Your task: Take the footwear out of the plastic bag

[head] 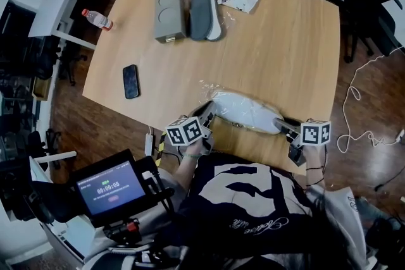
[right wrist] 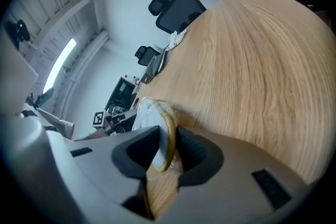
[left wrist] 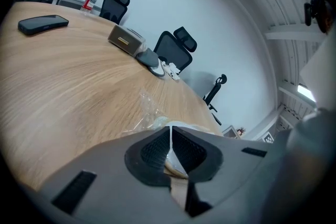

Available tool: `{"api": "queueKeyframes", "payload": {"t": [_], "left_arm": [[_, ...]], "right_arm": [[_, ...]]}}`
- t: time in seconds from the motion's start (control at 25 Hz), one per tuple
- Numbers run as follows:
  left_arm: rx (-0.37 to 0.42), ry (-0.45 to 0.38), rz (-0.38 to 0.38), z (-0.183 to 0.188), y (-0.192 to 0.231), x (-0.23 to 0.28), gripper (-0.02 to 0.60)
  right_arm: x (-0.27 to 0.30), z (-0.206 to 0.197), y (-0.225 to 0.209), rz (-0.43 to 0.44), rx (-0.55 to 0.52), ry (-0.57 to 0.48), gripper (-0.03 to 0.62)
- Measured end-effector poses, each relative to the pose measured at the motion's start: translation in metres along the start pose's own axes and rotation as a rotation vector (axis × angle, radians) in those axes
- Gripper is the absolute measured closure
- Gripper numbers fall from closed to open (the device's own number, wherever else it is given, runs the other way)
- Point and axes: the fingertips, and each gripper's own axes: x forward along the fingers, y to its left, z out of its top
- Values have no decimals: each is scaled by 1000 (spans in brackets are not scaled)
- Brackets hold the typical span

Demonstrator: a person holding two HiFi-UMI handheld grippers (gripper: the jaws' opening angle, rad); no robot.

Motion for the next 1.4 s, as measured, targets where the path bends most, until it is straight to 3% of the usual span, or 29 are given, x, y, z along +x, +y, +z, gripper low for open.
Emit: {"api": "queueKeyframes", "payload": {"t": [0.04, 0.24, 0.4, 0.68, 0.8, 1.16, 1.4], "left_arm": [[-3, -1, 6, 0, 2, 0, 578], [-7, -9, 29, 3, 9, 0, 578], [31, 33, 78, 1, 11, 4, 578], [336, 155, 217, -6, 13, 11, 578], [396, 194, 251, -10, 13, 12, 578], [398, 238, 291, -9, 15, 13, 578], [419, 226, 305, -11, 15, 15, 578]], "right_arm": [[-3, 0, 1, 3, 10, -9, 497], [-24, 2, 5, -11, 11, -59, 511], [-51, 0, 6, -37, 28, -111, 517], [-100, -10, 10, -115, 55, -186, 520], [-121, -15, 15, -144, 66, -218, 523], [-176, -23, 30, -193, 85, -313, 531], [-218, -26, 32, -291, 70, -406, 533]]}}
